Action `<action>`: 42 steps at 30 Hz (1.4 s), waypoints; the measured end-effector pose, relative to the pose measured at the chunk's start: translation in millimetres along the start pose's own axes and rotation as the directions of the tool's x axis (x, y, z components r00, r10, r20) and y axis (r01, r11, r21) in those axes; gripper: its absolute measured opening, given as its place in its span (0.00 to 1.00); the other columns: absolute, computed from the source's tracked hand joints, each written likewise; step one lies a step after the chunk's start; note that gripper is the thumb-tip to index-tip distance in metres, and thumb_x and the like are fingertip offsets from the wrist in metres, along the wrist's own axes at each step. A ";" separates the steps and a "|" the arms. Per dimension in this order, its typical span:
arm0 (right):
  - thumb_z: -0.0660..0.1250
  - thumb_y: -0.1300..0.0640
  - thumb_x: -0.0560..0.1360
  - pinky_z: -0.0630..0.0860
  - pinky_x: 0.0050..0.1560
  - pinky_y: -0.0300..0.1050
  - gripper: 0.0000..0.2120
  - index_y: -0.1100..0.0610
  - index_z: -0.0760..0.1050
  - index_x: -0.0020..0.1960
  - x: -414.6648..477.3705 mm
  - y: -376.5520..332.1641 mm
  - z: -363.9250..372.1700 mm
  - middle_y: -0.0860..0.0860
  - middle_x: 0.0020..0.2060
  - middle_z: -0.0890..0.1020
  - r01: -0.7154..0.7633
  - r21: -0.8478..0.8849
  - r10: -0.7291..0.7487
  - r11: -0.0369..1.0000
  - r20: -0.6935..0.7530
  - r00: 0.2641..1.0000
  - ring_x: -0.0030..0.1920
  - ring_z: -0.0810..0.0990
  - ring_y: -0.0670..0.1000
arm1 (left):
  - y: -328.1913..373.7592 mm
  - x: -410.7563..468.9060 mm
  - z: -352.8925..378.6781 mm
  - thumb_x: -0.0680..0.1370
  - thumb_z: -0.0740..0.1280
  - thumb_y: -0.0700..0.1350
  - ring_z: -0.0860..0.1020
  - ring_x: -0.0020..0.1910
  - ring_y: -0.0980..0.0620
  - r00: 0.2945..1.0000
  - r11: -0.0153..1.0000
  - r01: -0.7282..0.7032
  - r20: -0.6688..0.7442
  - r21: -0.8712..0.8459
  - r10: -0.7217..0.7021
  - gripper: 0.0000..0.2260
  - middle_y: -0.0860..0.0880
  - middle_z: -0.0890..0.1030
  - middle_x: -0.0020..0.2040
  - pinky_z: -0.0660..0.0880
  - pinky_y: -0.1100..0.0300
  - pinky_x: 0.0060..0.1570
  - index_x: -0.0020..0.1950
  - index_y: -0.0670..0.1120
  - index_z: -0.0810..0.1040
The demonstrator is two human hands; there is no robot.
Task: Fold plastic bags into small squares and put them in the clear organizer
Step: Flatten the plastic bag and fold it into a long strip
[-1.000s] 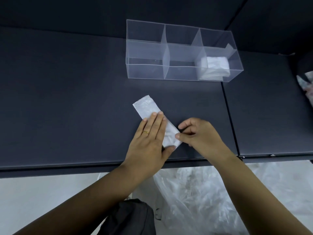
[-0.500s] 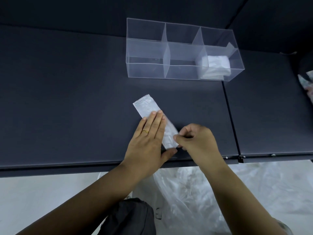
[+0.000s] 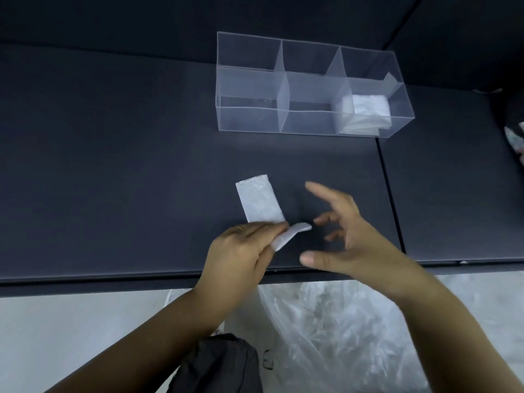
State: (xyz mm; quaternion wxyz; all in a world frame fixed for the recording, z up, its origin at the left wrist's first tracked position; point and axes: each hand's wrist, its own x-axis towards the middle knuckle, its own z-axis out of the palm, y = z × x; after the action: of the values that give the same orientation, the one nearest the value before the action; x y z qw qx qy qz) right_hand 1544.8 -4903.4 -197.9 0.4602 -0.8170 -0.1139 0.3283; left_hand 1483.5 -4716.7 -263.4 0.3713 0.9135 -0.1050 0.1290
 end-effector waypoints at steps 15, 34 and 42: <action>0.74 0.59 0.71 0.75 0.42 0.32 0.03 0.56 0.82 0.39 73.8 4.1 21.3 0.48 0.36 0.85 -0.083 -0.039 0.073 0.996 -0.207 0.976 0.39 0.83 0.45 | -30.0 40.9 -8.1 0.80 0.63 0.43 0.83 0.37 0.46 0.721 0.591 0.641 0.121 -0.490 -0.682 0.09 0.44 0.83 0.39 0.82 0.51 0.38 0.52 0.39 0.79; 0.71 0.47 0.73 0.69 0.41 0.39 0.08 0.51 0.78 0.43 60.2 4.1 58.2 0.47 0.45 0.78 -0.274 -0.240 0.128 0.931 -0.490 0.863 0.43 0.76 0.47 | -37.1 24.7 7.3 0.75 0.35 0.66 0.36 0.76 0.53 0.883 0.810 0.165 0.282 0.562 -0.375 0.37 0.50 0.41 0.79 0.31 0.46 0.72 0.78 0.46 0.39; 0.70 0.62 0.71 0.72 0.35 0.34 0.08 0.52 0.73 0.39 66.6 -8.8 61.7 0.47 0.35 0.80 -0.136 0.081 0.158 0.987 -0.518 0.841 0.34 0.78 0.43 | -22.2 24.6 7.0 0.71 0.40 0.68 0.29 0.73 0.56 0.809 0.845 0.353 0.322 0.401 -0.491 0.41 0.50 0.33 0.77 0.28 0.51 0.71 0.74 0.46 0.30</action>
State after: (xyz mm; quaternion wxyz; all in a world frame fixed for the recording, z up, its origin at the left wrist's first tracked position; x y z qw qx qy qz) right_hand 1556.8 -4824.3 -241.7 0.4637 -0.8722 0.0852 0.1305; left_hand 1514.2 -4708.4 -275.0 0.2058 0.9675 0.0502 -0.1384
